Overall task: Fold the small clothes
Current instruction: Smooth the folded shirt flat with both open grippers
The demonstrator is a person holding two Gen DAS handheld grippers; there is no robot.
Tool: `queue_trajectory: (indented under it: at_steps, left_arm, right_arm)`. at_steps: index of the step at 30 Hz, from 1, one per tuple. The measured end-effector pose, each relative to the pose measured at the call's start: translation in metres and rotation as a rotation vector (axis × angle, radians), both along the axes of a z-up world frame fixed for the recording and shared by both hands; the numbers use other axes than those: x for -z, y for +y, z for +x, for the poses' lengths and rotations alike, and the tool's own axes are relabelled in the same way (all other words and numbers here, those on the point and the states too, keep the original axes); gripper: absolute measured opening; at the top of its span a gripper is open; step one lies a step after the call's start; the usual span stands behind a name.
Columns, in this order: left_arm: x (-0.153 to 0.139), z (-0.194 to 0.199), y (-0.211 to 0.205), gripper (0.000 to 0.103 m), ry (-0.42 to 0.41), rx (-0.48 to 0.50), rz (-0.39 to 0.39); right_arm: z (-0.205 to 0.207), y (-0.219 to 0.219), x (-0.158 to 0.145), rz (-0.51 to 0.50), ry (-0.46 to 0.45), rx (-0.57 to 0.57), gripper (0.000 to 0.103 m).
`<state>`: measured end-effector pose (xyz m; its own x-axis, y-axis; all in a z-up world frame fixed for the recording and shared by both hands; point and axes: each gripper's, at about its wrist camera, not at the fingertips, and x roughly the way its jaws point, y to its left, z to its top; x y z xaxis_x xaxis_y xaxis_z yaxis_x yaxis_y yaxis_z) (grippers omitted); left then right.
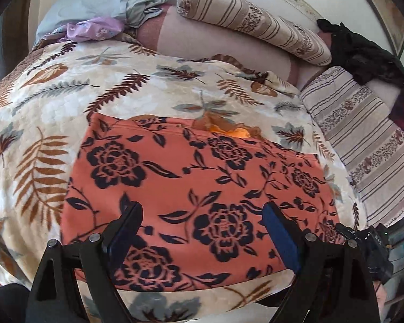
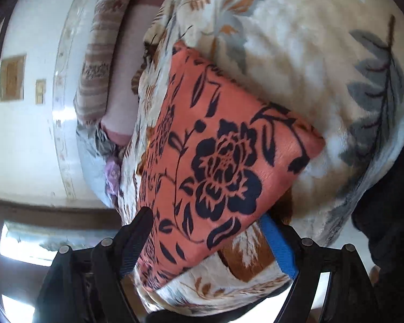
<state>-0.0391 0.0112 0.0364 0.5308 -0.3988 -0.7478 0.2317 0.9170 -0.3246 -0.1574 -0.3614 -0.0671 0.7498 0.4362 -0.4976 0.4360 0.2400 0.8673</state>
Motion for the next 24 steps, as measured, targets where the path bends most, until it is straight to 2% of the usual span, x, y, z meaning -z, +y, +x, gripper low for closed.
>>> queue_trajectory:
  at_steps: [2, 3, 4, 5, 6, 7, 8, 9, 10, 11, 13, 15, 16, 18, 19, 21, 22, 24]
  left_arm:
    - [0.001, -0.002, -0.014, 0.09, -0.003, 0.014, -0.021]
    - [0.003, -0.003, -0.021, 0.09, -0.002, 0.021, -0.024]
    - [0.007, -0.001, -0.029, 0.09, 0.001, 0.031, -0.02]
    - [0.014, 0.001, -0.037, 0.091, 0.002, 0.047, -0.009]
    - [0.025, 0.004, -0.047, 0.091, 0.006, 0.066, 0.036]
    - [0.043, 0.011, -0.059, 0.091, 0.045, 0.081, 0.134]
    - [0.064, 0.017, -0.071, 0.091, 0.108, 0.104, 0.25]
    - [0.068, 0.013, -0.081, 0.092, 0.056, 0.134, 0.336]
    - [0.062, 0.006, -0.089, 0.092, -0.011, 0.151, 0.391]
    - [0.055, 0.002, -0.093, 0.092, -0.014, 0.161, 0.403]
    - [0.036, -0.002, -0.094, 0.092, -0.025, 0.17, 0.304]
    - [0.017, -0.005, -0.097, 0.092, -0.072, 0.166, 0.232]
    - [0.012, -0.006, -0.102, 0.092, -0.088, 0.171, 0.226]
    - [0.012, -0.003, -0.112, 0.092, -0.086, 0.19, 0.244]
    - [0.018, 0.0, -0.118, 0.092, -0.074, 0.2, 0.267]
    - [0.036, 0.008, -0.126, 0.092, -0.024, 0.197, 0.328]
    - [0.042, 0.01, -0.128, 0.092, 0.001, 0.187, 0.335]
    - [0.05, 0.014, -0.126, 0.092, 0.032, 0.171, 0.317]
  right_arm:
    - [-0.002, -0.006, 0.0, 0.017, -0.014, 0.03, 0.08]
    - [-0.001, -0.008, -0.003, -0.013, -0.02, 0.03, 0.072]
    - [0.0, -0.012, -0.004, -0.03, -0.017, 0.027, 0.041]
    - [0.001, -0.014, 0.0, -0.021, -0.002, 0.026, 0.023]
    - [0.002, -0.016, 0.003, -0.015, 0.007, 0.021, 0.023]
    - [0.002, -0.016, 0.001, -0.04, 0.015, 0.017, 0.018]
    - [0.002, -0.016, -0.004, -0.074, 0.015, 0.011, 0.018]
    - [0.001, -0.016, -0.01, -0.108, 0.013, 0.001, 0.018]
    - [0.0, -0.016, -0.016, -0.131, 0.007, -0.007, 0.018]
    - [-0.002, -0.017, -0.022, -0.147, 0.001, -0.012, 0.022]
    - [-0.002, -0.02, -0.028, -0.183, 0.009, -0.019, 0.025]
    - [0.001, -0.024, -0.023, -0.167, 0.031, -0.013, 0.053]
    - [0.001, -0.025, -0.021, -0.158, 0.031, -0.002, 0.082]
    - [0.001, -0.027, -0.019, -0.148, 0.015, 0.012, 0.084]
    - [0.003, -0.028, -0.02, -0.14, -0.001, 0.004, 0.081]
    - [0.005, -0.032, -0.02, -0.147, -0.012, -0.019, 0.029]
    - [0.004, -0.035, -0.019, -0.146, -0.01, -0.014, 0.012]
    - [0.002, -0.036, -0.018, -0.146, -0.001, -0.01, 0.012]
